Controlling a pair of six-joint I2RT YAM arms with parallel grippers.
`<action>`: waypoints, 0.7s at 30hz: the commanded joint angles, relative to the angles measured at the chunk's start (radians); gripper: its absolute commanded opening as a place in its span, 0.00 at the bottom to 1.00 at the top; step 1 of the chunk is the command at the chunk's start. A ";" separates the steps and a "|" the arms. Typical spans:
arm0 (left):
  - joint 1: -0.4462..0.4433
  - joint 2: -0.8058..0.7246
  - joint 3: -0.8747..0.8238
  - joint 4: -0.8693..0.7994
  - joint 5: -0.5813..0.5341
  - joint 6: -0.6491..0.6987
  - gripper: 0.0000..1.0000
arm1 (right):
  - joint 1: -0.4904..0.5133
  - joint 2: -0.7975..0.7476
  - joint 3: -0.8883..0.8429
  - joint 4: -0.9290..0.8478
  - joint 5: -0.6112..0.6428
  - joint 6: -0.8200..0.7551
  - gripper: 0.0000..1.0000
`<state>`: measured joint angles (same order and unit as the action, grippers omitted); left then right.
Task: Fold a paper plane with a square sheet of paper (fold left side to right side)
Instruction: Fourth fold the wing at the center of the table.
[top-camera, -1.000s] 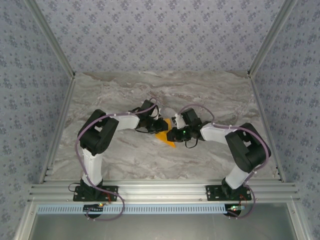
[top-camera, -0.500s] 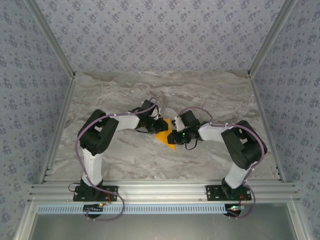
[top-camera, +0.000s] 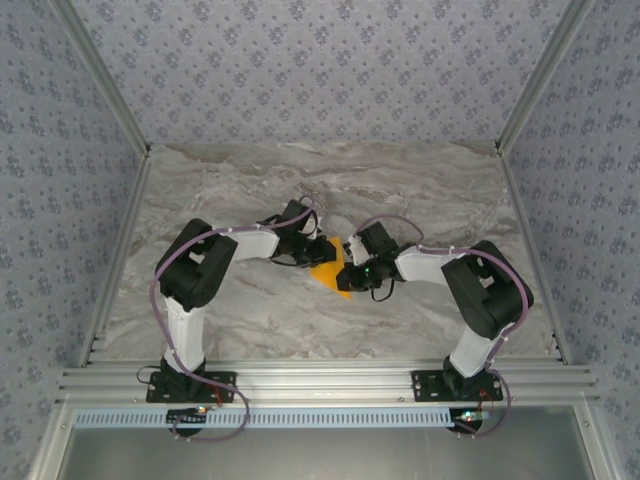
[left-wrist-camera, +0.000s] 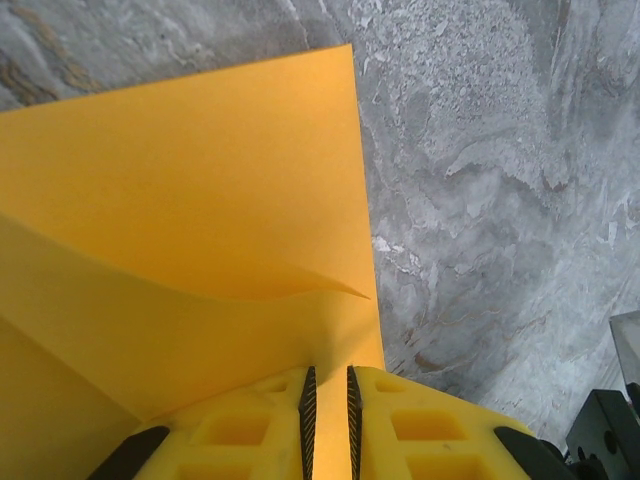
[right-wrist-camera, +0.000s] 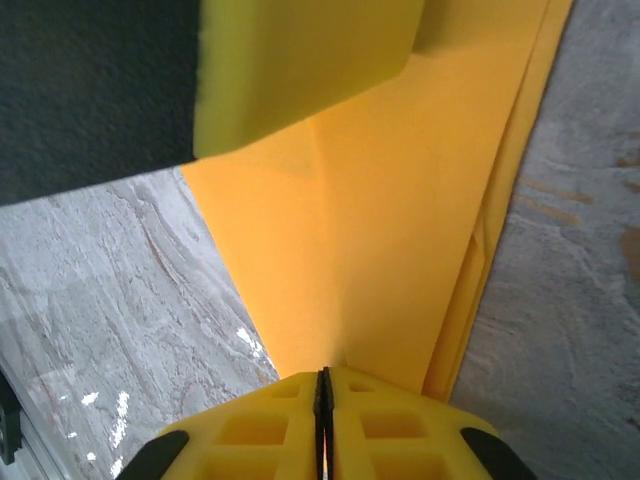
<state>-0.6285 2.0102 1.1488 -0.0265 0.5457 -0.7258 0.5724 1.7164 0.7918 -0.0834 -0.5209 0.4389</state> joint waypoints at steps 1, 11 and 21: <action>-0.005 0.035 -0.029 -0.094 -0.062 0.018 0.18 | 0.007 -0.004 -0.059 -0.106 0.027 0.005 0.08; -0.003 0.041 -0.021 -0.105 -0.069 0.023 0.18 | 0.034 -0.078 -0.134 -0.172 0.019 0.000 0.06; -0.003 0.041 -0.024 -0.108 -0.072 0.025 0.18 | 0.041 -0.109 -0.184 -0.217 0.046 0.023 0.06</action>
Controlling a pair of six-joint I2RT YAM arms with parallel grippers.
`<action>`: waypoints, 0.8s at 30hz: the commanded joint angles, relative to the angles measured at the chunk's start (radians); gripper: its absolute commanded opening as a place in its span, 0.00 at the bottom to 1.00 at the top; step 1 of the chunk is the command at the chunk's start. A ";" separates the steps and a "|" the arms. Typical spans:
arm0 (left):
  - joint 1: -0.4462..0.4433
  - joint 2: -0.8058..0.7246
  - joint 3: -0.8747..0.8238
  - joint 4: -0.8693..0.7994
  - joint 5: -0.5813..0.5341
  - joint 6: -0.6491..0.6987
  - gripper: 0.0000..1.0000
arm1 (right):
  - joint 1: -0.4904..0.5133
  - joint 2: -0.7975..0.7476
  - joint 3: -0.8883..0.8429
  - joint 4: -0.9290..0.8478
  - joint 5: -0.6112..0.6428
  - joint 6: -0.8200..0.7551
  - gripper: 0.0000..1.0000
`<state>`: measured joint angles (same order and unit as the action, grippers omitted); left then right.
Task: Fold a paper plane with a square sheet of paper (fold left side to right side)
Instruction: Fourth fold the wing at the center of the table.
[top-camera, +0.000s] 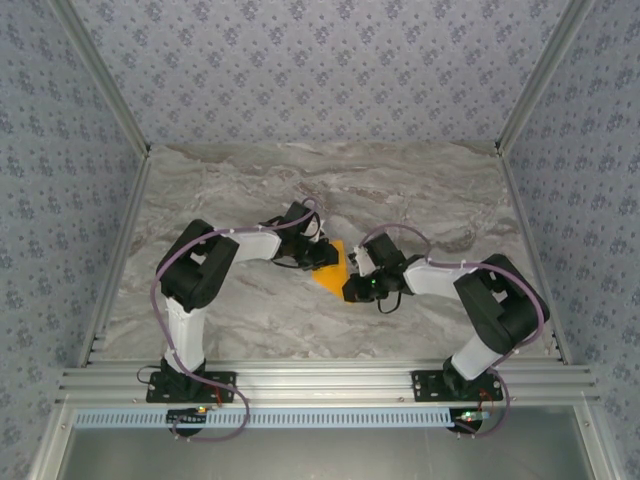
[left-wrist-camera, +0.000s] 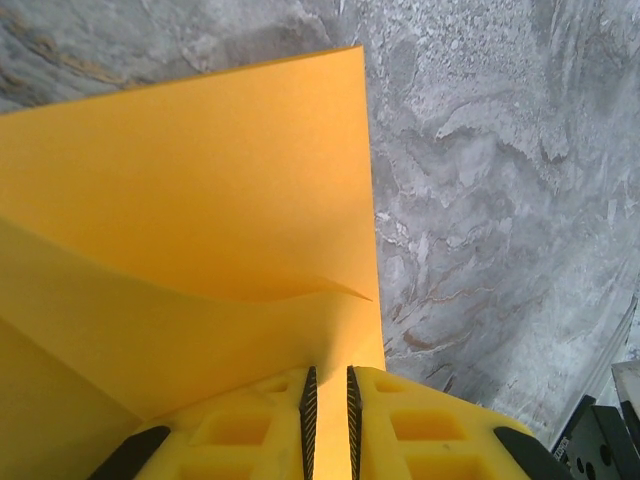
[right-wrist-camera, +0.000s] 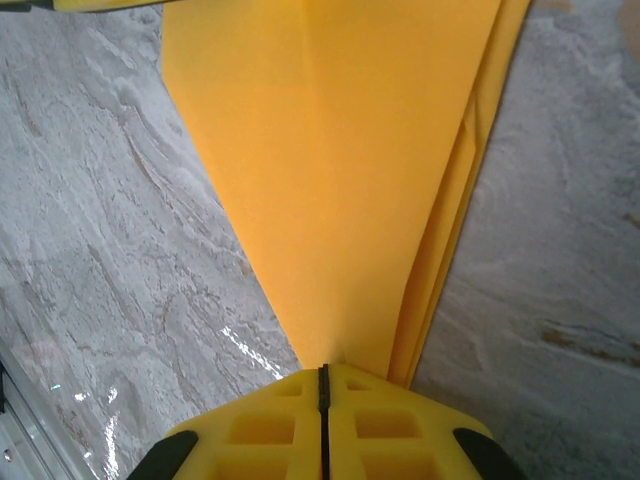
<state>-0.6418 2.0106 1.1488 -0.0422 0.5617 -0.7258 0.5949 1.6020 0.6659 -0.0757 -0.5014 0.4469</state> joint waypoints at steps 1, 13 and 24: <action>0.011 0.038 -0.024 -0.093 -0.088 0.026 0.18 | 0.018 0.001 -0.059 -0.235 0.030 0.015 0.06; 0.010 0.031 -0.025 -0.097 -0.088 0.025 0.18 | 0.014 -0.069 -0.083 -0.304 0.057 0.021 0.05; 0.007 0.017 -0.021 -0.089 -0.082 0.020 0.18 | -0.005 -0.300 -0.036 -0.149 -0.021 0.068 0.05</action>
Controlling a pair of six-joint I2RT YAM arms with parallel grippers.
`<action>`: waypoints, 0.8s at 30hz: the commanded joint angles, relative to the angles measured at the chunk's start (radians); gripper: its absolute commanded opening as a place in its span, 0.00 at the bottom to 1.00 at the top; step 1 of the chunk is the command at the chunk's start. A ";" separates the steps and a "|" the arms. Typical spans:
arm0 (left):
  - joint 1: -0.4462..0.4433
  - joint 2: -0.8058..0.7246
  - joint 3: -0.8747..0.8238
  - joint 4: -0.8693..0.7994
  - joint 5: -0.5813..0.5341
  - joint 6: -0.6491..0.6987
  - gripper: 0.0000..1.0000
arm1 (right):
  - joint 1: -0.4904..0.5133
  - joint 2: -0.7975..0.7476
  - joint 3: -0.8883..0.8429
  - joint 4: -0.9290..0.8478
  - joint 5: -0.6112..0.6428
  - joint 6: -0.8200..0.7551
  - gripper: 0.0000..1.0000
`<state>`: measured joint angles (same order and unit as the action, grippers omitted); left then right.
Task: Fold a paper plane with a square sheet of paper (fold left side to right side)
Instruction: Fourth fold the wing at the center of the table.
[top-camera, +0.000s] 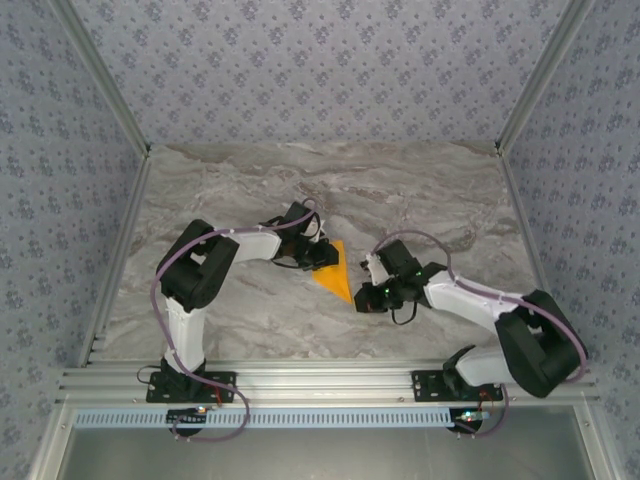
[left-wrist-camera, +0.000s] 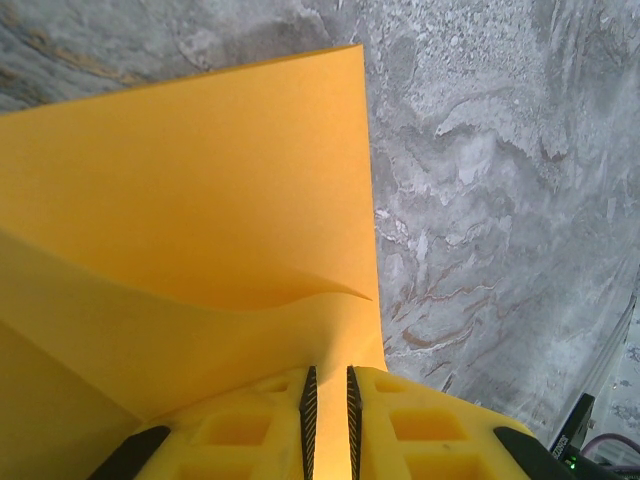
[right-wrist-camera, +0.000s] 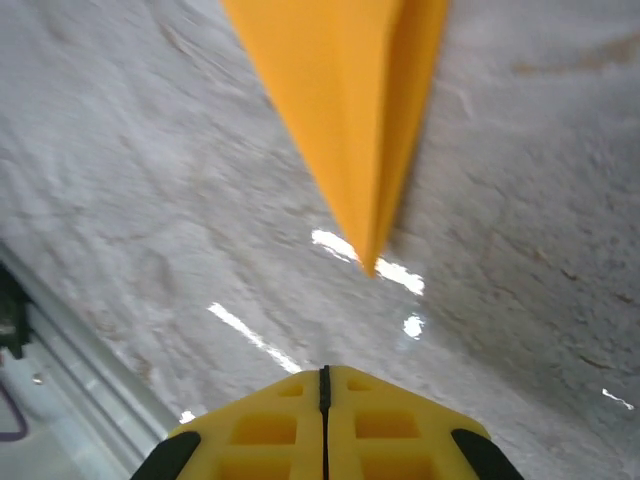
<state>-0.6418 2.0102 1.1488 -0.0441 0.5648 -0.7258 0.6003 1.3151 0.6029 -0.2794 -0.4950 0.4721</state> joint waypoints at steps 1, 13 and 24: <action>0.005 0.017 -0.021 -0.087 -0.084 0.019 0.18 | -0.017 0.005 0.029 0.098 -0.032 0.056 0.05; -0.001 0.019 -0.014 -0.085 -0.078 0.017 0.18 | -0.043 0.308 0.148 0.228 -0.006 0.072 0.03; 0.000 -0.095 -0.035 -0.026 -0.060 0.026 0.21 | -0.053 0.385 0.087 0.121 0.106 0.054 0.00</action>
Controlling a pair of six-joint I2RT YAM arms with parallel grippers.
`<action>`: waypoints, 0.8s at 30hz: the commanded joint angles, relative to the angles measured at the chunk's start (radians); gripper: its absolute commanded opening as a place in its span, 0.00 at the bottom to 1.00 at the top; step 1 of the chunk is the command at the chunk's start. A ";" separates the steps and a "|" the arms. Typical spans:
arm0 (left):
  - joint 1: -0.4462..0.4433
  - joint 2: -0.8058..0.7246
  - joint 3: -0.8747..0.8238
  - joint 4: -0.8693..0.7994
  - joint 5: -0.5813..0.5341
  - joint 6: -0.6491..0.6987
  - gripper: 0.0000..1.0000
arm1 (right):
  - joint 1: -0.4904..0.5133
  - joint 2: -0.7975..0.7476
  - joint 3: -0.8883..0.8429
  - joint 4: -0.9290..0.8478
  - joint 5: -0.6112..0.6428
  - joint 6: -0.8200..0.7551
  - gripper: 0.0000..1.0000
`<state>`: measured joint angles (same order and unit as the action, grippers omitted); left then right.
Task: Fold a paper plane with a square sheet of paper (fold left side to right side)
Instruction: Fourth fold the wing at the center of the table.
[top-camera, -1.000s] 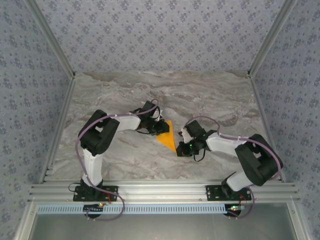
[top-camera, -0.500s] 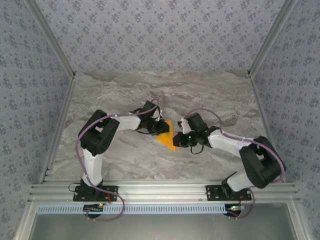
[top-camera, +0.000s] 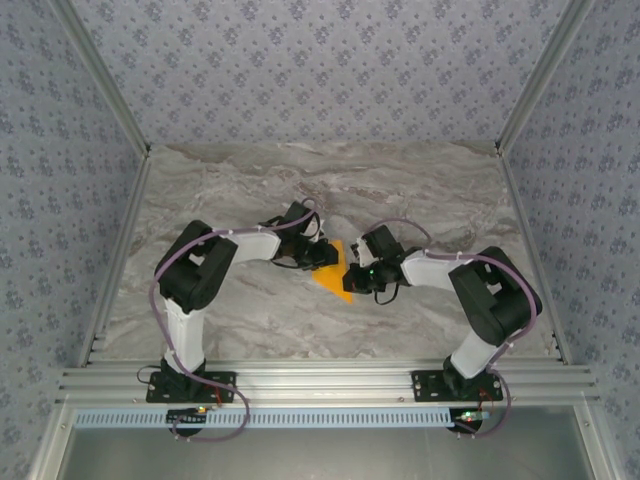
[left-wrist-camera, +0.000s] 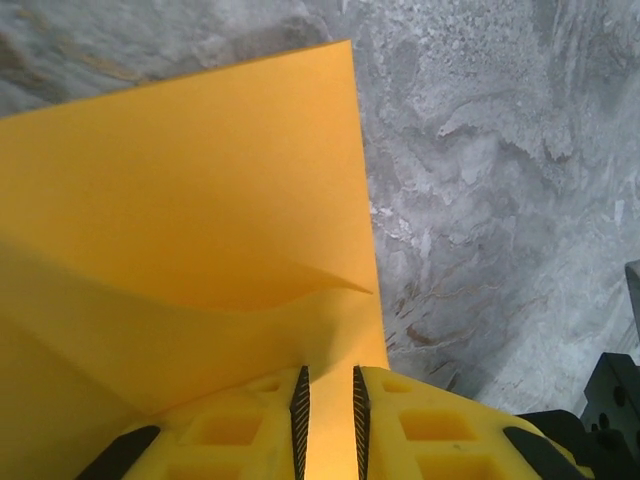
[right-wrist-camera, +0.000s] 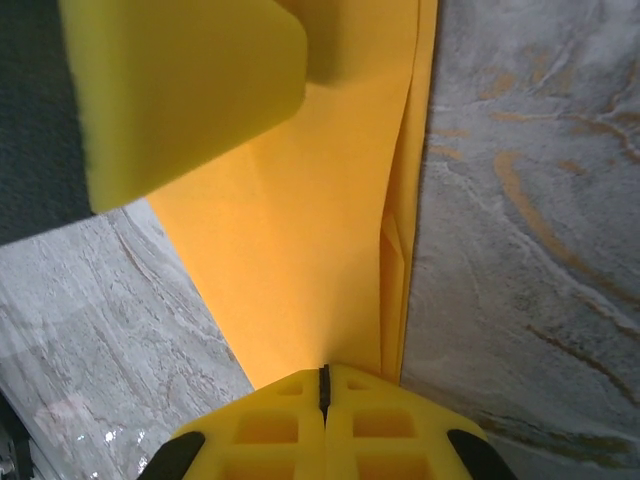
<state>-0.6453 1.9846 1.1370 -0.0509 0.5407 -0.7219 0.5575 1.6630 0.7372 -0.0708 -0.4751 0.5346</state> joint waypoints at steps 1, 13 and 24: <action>0.003 -0.083 -0.030 -0.011 -0.032 0.021 0.21 | -0.014 0.042 -0.054 -0.085 0.086 -0.009 0.00; -0.056 -0.122 -0.130 0.137 0.053 -0.041 0.06 | -0.009 0.063 -0.057 -0.084 0.092 -0.013 0.00; -0.072 -0.052 -0.146 0.221 0.089 -0.063 0.01 | -0.001 0.081 -0.046 -0.106 0.106 -0.022 0.00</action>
<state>-0.7090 1.9099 1.0061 0.1322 0.6098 -0.7795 0.5522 1.6684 0.7258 -0.0483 -0.4892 0.5339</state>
